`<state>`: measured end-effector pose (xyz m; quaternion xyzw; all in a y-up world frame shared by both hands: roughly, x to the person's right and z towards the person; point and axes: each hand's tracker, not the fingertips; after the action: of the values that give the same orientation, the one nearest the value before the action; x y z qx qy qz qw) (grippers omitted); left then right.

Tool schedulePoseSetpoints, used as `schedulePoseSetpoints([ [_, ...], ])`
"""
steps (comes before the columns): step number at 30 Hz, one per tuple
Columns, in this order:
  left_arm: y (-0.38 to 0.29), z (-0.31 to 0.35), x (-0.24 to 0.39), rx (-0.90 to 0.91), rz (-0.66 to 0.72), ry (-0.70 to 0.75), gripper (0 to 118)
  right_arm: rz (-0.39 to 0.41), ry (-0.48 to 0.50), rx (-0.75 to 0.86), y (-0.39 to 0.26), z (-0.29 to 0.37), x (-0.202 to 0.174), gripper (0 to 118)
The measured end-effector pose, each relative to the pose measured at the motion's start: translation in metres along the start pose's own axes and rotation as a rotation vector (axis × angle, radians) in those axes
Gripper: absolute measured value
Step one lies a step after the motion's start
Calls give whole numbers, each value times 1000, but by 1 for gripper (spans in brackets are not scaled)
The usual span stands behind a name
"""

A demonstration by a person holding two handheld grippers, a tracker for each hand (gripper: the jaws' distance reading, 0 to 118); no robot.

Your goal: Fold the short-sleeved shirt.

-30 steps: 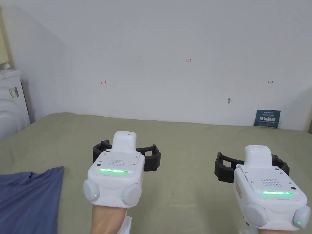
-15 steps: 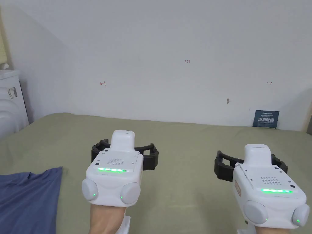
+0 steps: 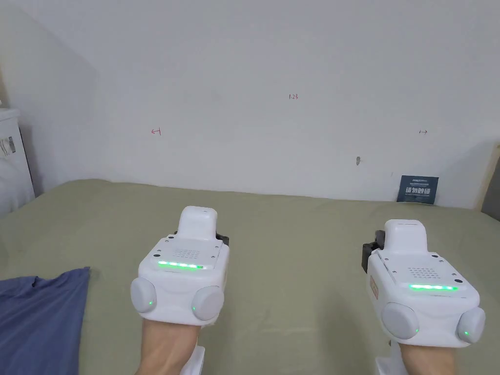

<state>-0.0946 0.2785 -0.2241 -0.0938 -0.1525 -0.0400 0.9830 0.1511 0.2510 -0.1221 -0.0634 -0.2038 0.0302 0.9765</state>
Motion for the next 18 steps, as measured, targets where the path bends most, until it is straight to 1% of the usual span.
schedulePoseSetpoints([
  [5,1,-3,-3,-2,-4,1,0,1,7,-11,1,-2,0,0],
  [10,-4,-2,-28,-14,22,27,0,25,22,-11,5,-8,-9,0],
  [13,-4,-2,-48,-21,30,67,0,21,51,-22,8,-13,-20,0],
  [16,-7,6,-78,-28,46,117,0,18,104,-20,11,-17,-41,0],
  [18,-10,15,-101,-29,41,172,0,18,167,-17,10,-22,-61,0],
])
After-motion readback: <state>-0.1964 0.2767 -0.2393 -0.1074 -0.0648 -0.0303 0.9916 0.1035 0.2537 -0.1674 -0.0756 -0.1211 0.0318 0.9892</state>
